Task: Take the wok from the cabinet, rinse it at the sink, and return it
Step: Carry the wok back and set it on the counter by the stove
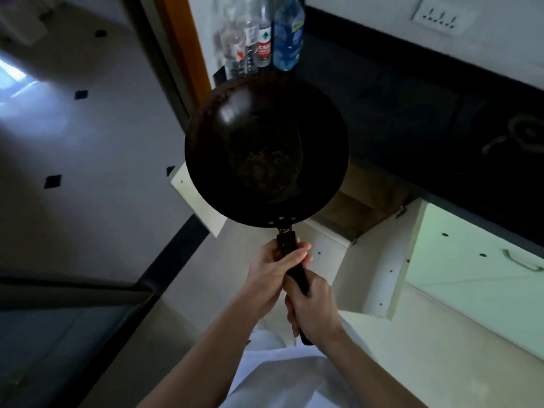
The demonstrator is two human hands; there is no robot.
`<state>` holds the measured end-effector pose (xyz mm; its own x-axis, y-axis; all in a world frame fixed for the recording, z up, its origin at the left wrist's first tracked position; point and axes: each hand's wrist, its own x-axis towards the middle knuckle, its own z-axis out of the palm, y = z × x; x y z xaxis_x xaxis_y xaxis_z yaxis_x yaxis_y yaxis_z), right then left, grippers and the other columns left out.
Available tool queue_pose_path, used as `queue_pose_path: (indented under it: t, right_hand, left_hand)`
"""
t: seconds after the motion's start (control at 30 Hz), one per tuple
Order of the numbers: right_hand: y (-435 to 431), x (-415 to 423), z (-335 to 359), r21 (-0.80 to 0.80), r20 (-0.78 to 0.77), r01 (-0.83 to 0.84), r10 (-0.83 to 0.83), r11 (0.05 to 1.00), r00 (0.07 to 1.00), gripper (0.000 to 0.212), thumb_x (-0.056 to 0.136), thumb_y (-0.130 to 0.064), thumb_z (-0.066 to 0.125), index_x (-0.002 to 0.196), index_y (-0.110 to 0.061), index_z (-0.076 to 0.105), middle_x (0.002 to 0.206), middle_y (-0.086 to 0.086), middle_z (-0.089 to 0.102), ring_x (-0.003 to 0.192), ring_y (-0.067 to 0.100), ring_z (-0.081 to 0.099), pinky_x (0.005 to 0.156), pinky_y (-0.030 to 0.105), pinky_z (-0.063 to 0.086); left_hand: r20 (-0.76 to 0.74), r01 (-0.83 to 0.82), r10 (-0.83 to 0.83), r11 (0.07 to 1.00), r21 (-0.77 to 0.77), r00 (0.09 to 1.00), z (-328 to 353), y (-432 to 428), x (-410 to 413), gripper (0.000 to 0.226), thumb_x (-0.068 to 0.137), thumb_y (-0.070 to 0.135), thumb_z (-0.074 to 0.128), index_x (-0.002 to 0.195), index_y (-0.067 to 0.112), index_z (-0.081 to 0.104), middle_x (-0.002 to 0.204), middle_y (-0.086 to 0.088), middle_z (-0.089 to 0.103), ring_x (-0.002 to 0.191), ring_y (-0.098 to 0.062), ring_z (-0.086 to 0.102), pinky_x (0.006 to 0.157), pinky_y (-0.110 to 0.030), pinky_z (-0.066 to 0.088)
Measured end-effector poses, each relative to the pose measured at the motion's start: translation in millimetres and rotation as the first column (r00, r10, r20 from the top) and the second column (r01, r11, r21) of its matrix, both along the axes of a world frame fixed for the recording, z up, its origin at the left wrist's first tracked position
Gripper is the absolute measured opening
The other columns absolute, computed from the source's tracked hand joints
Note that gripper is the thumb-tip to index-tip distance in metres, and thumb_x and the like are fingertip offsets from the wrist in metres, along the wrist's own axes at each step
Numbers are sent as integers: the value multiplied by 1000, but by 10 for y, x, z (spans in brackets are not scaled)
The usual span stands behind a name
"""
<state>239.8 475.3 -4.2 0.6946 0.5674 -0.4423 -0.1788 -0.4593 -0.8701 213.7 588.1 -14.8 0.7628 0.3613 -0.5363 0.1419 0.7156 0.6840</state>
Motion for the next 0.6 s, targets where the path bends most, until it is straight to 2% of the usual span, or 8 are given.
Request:
queue_pose_path:
  t: [0.13, 0.27, 0.4, 0.6]
  right_hand:
    - [98, 193, 50, 2, 16, 132, -132, 991, 991, 36, 101, -28, 55, 70, -9, 56, 48, 15, 55, 35, 23, 49, 38, 33, 42]
    - [223, 482, 77, 21, -4, 245, -245, 969, 970, 32, 101, -20, 54, 73, -6, 57, 48, 8, 54, 37, 23, 49, 36, 31, 40]
    - [347, 916, 71, 39, 24, 316, -317, 948, 948, 31, 101, -16, 54, 70, -10, 57, 45, -2, 52, 38, 12, 46, 36, 25, 38]
    - [653, 1711, 24, 26, 43, 383, -383, 924, 923, 30, 99, -22, 55, 71, -12, 61, 48, 2, 57, 40, 16, 54, 43, 34, 45]
  left_hand:
    - [26, 123, -122, 992, -2, 992, 40, 107, 347, 26, 88, -5, 64, 114, -6, 58, 101, -17, 69, 80, -19, 69, 79, -27, 56]
    - [47, 226, -226, 974, 15, 973, 68, 223, 746, 22, 88, -5, 63, 110, -6, 59, 95, -16, 70, 77, -21, 65, 79, -28, 56]
    - [33, 296, -298, 954, 52, 954, 94, 350, 1252, 28, 89, -5, 63, 116, -10, 58, 98, -16, 71, 77, -20, 66, 83, -29, 58]
    - [-9, 382, -382, 923, 55, 924, 100, 665, 2149, 33, 89, -2, 63, 121, -9, 57, 101, -14, 73, 80, -18, 69, 77, -27, 57]
